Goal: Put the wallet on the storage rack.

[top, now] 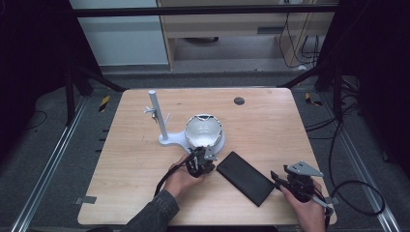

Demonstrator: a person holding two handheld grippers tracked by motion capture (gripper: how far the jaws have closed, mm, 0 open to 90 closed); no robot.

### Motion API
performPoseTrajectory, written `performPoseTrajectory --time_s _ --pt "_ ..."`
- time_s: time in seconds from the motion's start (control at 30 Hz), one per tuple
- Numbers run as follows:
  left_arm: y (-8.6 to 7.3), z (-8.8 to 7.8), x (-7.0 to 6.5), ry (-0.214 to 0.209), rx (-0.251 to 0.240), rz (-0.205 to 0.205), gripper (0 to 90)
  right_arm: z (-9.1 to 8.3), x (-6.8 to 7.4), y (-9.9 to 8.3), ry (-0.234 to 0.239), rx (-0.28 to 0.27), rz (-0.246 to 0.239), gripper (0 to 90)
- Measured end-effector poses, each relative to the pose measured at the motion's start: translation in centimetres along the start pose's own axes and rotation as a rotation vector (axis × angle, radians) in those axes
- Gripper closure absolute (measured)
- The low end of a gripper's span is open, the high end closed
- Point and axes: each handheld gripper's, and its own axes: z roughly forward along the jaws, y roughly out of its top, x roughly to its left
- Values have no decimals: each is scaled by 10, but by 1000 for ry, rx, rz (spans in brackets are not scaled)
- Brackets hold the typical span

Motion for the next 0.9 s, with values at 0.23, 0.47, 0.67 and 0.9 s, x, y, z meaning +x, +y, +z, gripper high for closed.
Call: performPoseTrajectory --time_s 0.23,0.47,0.67,0.9 --pt "1 2 -1 -3 14 10 900 -1 0 -1 2 0 1 434" --pt "2 5 -2 -10 12 11 900 -3 0 -1 3 1 15 433" --pt "3 -1 -1 3 -27 -1 900 -3 0 0 8 -8 1 433" --pt "13 -12 1 -52 -143 -67 899 -7 10 11 80 -6 -20 362"
